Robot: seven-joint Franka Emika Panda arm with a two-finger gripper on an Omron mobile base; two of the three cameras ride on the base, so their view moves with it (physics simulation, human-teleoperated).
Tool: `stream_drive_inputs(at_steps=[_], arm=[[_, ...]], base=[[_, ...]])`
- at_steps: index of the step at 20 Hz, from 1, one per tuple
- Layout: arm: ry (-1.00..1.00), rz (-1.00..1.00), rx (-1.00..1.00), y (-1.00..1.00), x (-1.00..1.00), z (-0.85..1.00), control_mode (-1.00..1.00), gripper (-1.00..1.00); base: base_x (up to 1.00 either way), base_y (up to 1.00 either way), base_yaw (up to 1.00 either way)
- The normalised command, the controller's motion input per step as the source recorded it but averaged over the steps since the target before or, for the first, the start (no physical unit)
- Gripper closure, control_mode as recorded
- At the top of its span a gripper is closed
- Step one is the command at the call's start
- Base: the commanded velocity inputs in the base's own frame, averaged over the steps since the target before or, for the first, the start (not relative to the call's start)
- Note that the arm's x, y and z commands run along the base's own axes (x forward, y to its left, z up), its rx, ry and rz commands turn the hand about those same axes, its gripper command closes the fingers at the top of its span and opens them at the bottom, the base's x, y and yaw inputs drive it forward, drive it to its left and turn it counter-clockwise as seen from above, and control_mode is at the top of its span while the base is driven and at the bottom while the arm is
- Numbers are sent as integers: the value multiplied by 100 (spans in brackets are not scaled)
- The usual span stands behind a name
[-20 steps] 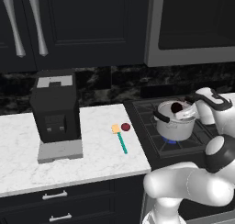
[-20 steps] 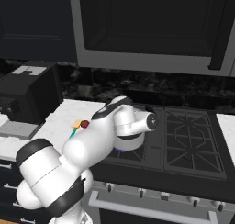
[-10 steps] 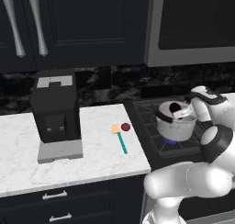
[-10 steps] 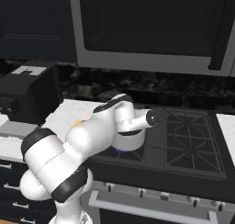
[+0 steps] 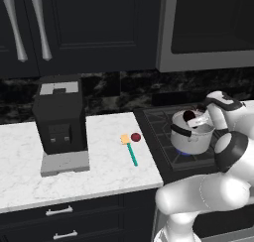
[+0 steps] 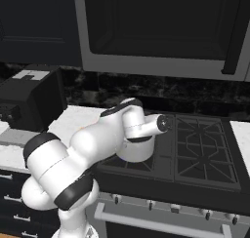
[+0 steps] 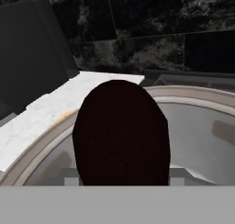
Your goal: Put the avocado and tomato in the pot. Retrieve the spatula and lightly stir the vegetables in the pot.
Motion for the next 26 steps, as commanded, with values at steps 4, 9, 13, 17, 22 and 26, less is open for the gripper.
stream_drive_inputs(at_steps=[4, 9, 13, 17, 22, 26], arm=[[0, 0, -1, 6, 0, 0, -100, -100], [-4, 0, 0, 2, -5, 0, -100, -100], [-9, 0, 0, 7, -19, 9, -100, -100], [-14, 0, 0, 24, -35, 39, -100, -100], [-9, 0, 0, 32, -43, 58, -100, -100], [0, 0, 1, 47, -61, 51, -100, -100]], base=[[0, 0, 0], [0, 0, 0], [0, 0, 0], [0, 0, 0], [0, 0, 0], [0, 0, 0]])
